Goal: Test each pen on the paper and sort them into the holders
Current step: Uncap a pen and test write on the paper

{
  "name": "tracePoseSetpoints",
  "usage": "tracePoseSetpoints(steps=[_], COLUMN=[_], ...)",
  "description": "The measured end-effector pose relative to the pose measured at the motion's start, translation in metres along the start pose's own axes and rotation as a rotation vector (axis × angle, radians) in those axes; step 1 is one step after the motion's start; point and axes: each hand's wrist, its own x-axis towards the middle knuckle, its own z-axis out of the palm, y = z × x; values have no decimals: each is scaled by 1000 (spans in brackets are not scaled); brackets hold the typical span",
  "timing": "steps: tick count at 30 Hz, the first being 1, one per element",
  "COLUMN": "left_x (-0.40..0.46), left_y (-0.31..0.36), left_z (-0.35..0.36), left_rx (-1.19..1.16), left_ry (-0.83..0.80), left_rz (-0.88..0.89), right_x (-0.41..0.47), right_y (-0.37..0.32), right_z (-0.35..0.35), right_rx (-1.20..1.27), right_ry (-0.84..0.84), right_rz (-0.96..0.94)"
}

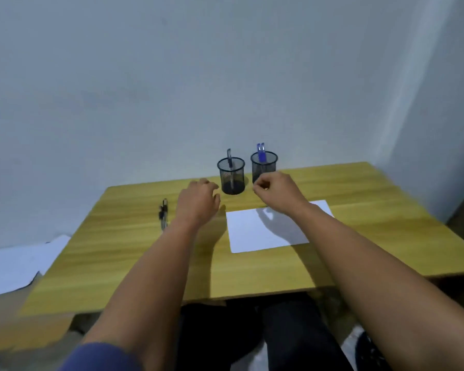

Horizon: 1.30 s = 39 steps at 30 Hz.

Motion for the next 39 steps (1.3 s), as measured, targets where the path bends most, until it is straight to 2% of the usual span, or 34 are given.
tracePoseSetpoints(steps=[6, 12, 17, 25, 31, 34, 37, 39], left_x=[-22, -19, -12, -13, -21, -23, -25, -25], left_y=[-117, -159, -182, -188, -186, -185, -178, -169], left_z=[16, 39, 53, 59, 54, 51, 46, 41], left_rx=[-68, -102, -106, -100, -89, -79, -72, -95], left_ry=[-3, 3, 5, 24, 32, 17, 16, 34], left_rz=[-262, -256, -246, -242, -237, -252, -251, -231], right_x=[43, 62, 71, 67, 55, 52, 48, 47], right_y=[-71, -101, -111, -110, -119, -112, -102, -95], right_z=[103, 182, 214, 214, 209, 200, 184, 170], right_rx=[6, -13, -110, -222, -304, -349, -280, -138], right_ry=[-253, -384, -435, -365, -413, -381, -351, -318], right_rz=[-77, -29, 33, 76, 52, 47, 85, 143])
